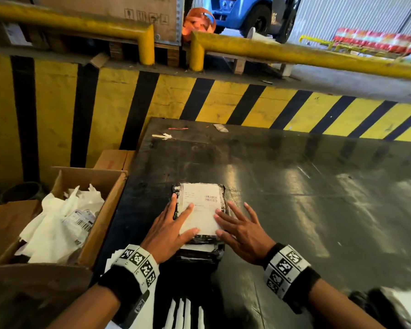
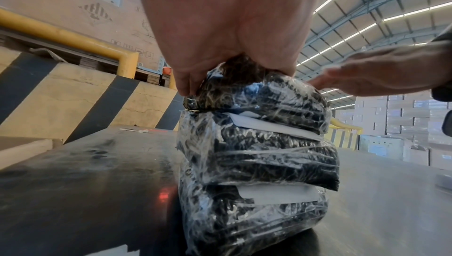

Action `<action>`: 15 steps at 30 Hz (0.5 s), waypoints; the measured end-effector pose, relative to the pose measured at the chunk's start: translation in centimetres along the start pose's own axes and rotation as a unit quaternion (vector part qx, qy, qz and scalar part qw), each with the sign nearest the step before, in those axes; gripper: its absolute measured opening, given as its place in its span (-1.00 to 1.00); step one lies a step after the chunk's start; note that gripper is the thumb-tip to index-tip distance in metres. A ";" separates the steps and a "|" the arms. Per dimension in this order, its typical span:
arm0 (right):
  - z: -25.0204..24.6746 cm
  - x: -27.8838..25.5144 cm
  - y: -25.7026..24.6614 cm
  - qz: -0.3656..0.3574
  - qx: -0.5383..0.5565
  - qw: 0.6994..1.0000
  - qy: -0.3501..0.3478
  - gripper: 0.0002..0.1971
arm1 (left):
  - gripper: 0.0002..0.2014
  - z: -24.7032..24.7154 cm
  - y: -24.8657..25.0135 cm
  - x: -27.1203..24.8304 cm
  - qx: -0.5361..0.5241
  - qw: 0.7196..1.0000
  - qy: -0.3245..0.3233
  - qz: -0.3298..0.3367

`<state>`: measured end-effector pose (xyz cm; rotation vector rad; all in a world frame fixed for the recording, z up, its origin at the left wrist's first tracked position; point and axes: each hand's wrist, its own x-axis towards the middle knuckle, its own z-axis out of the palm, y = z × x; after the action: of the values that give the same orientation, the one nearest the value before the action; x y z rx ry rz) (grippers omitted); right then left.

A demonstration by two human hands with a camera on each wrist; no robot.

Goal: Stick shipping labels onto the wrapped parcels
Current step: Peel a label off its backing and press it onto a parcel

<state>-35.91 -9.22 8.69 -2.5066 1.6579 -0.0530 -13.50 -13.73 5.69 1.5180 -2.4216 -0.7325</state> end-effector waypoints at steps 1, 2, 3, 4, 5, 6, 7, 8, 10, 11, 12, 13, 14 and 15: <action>0.1 1.0 -1.0 -0.007 -0.009 1.000 0.011 -0.14 | -0.29 -0.2 -0.2 0.0 -0.004 1.000 0.000 -0.005; 0.2 1.8 -2.1 -0.010 -0.010 1.000 0.021 -0.14 | -0.29 -0.2 -0.6 0.0 -0.006 1.000 0.002 -0.007; 0.6 2.2 -3.1 -0.015 -0.013 0.999 0.032 -0.15 | -0.29 -0.4 -0.8 0.0 -0.007 1.000 0.003 -0.008; 1.2 2.4 -3.6 -0.020 -0.013 0.999 0.044 -0.18 | -0.29 -0.6 -0.7 0.0 -0.011 1.000 0.002 -0.007; 1.6 2.3 -3.6 -0.024 -0.016 0.998 0.051 -0.22 | -0.30 -0.7 -0.6 0.0 -0.012 1.000 0.000 -0.003; 2.0 1.8 -3.2 -0.027 -0.019 0.998 0.056 -0.28 | -0.30 -0.8 -0.6 0.1 -0.009 1.000 -0.002 -0.001; 2.2 1.0 -2.5 -0.029 -0.026 0.998 0.057 -0.34 | -0.30 -0.9 -0.6 0.2 -0.003 1.000 -0.004 0.000; 2.4 0.2 -1.7 -0.027 -0.035 0.998 0.049 -0.39 | -0.30 -0.8 -0.6 0.3 0.003 1.000 -0.005 0.002; 2.6 -1.1 -0.2 -0.020 -0.058 0.997 0.055 -0.44 | -0.26 -0.7 -0.6 0.4 0.008 1.000 -0.004 0.001; 2.6 -1.5 0.1 -0.023 -0.066 0.996 0.061 -0.45 | -0.25 -0.5 -0.7 0.5 0.004 1.000 -0.001 0.001; 2.5 -1.5 0.0 -0.025 -0.071 0.995 0.067 -0.44 | -0.24 -0.4 -0.9 0.7 0.002 1.000 0.002 0.003; 2.4 -1.3 -0.3 -0.029 -0.079 0.994 0.066 -0.43 | -0.19 -0.3 -1.1 0.7 0.001 1.000 0.006 0.006; 2.5 -1.0 -0.8 -0.035 -0.089 0.993 0.070 -0.42 | -0.10 -0.2 -1.2 0.9 0.001 1.000 0.011 0.011; 2.7 -0.6 -1.3 -0.042 -0.093 0.992 0.074 -0.41 | -0.02 -0.1 -1.4 0.9 -0.001 1.000 0.013 0.011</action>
<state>-34.68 -7.89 6.23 -2.7740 1.6807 -0.0977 -12.78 -15.08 5.01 1.4878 -2.4147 -0.7051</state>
